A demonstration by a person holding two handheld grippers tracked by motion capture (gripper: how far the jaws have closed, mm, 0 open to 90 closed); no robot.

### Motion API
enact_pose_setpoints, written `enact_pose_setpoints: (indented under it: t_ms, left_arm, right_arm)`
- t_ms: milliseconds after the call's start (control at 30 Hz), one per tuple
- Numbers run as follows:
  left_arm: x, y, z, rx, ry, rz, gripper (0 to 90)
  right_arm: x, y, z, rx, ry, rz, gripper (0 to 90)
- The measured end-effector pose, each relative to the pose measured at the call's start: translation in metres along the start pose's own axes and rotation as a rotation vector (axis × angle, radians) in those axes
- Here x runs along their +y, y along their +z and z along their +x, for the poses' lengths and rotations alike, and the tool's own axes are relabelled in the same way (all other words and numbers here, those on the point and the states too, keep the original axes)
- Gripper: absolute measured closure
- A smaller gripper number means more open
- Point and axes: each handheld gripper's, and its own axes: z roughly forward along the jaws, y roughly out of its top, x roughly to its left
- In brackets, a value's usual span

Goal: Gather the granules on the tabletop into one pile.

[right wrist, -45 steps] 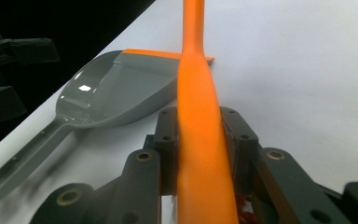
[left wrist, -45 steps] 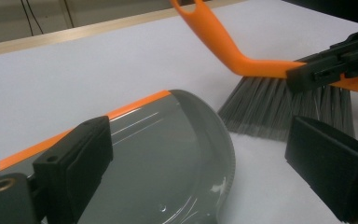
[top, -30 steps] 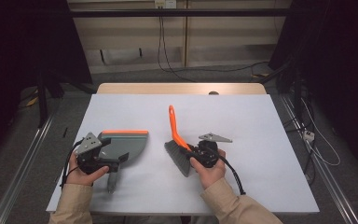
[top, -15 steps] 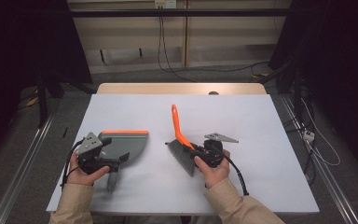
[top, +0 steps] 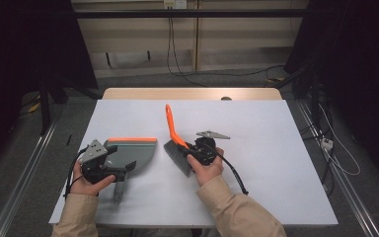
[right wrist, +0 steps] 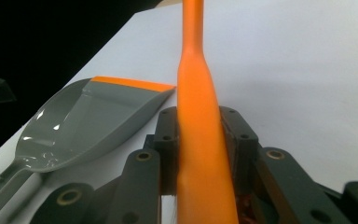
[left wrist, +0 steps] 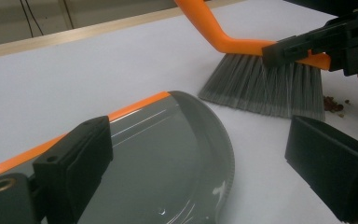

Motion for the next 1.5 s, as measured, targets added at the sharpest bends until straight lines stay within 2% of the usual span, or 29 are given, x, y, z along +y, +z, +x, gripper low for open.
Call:
enact_pose_setpoints:
  t_ms: [33,200,400,467,633,700,767,800,867,933,967,1000,1033,1133,1167,1267,1400,1467,1500]
  left_arm:
    - [0.0,0.0,0.0,0.001,0.001,0.0,7.5]
    - [0.0,0.001,-0.002,0.001,-0.002,-0.001,7.5]
    - [0.001,0.001,-0.002,0.0,0.012,0.005,7.5]
    - [0.001,0.001,-0.003,0.001,0.01,0.005,7.5]
    - [0.002,0.003,-0.003,-0.003,0.013,0.008,7.5]
    - [0.002,0.004,-0.003,-0.005,0.008,0.008,7.5]
    - [0.002,0.004,-0.003,-0.005,0.006,0.007,7.5]
    - [0.002,0.004,-0.002,-0.006,0.007,0.007,7.5]
    - [0.002,0.004,-0.002,-0.005,0.008,0.008,7.5]
    - [0.002,0.004,-0.002,-0.006,0.008,0.009,7.5]
    - [0.002,0.004,-0.001,-0.005,0.008,0.01,7.5]
    - [0.002,0.004,-0.001,-0.005,0.008,0.01,7.5]
    - [0.001,0.004,-0.001,-0.005,0.007,0.01,7.5]
    - [0.001,0.005,0.0,-0.003,0.001,0.008,7.5]
    - [0.002,0.005,0.0,-0.003,0.003,0.007,7.5]
    - [0.002,0.005,0.0,-0.002,-0.002,0.007,7.4]
    - [0.001,0.005,0.001,0.0,-0.003,0.009,7.4]
    - [0.001,0.005,0.002,0.002,-0.002,0.011,7.4]
    - [0.001,0.005,0.002,0.002,-0.004,0.011,7.5]
  right_arm:
    - [0.0,-0.002,-0.003,0.001,0.013,0.002,71.4]
    - [-0.002,-0.018,-0.014,-0.04,-0.008,-0.004,71.2]
    - [-0.007,-0.036,-0.028,-0.049,0.023,-0.02,71.3]
    - [-0.007,-0.038,-0.029,-0.035,0.035,-0.028,71.5]
    - [0.002,-0.04,-0.028,0.048,0.055,-0.058,71.5]
    - [0.009,-0.041,-0.027,0.081,0.039,-0.075,71.5]
    - [0.018,-0.042,-0.027,0.096,-0.006,-0.094,71.5]
    - [0.023,-0.041,-0.029,0.125,-0.032,-0.103,71.5]
    - [0.032,-0.04,-0.034,0.11,-0.073,-0.101,71.5]
    - [0.04,-0.036,-0.042,0.142,-0.136,-0.106,71.5]
    - [0.043,-0.035,-0.046,0.125,-0.178,-0.099,71.5]
    - [0.047,-0.032,-0.051,0.143,-0.228,-0.085,71.5]
    - [0.049,-0.03,-0.054,0.15,-0.253,-0.083,71.5]
    - [0.056,-0.02,-0.062,0.151,-0.419,-0.051,71.5]
    - [0.058,-0.016,-0.065,0.173,-0.456,-0.041,71.5]
    - [0.059,-0.003,-0.07,0.199,-0.56,-0.027,71.5]
    - [0.058,0.009,-0.073,0.225,-0.672,-0.011,71.4]
    - [0.055,0.012,-0.076,0.241,-0.697,0.008,71.4]
    - [0.055,0.012,-0.078,0.263,-0.693,0.007,71.3]
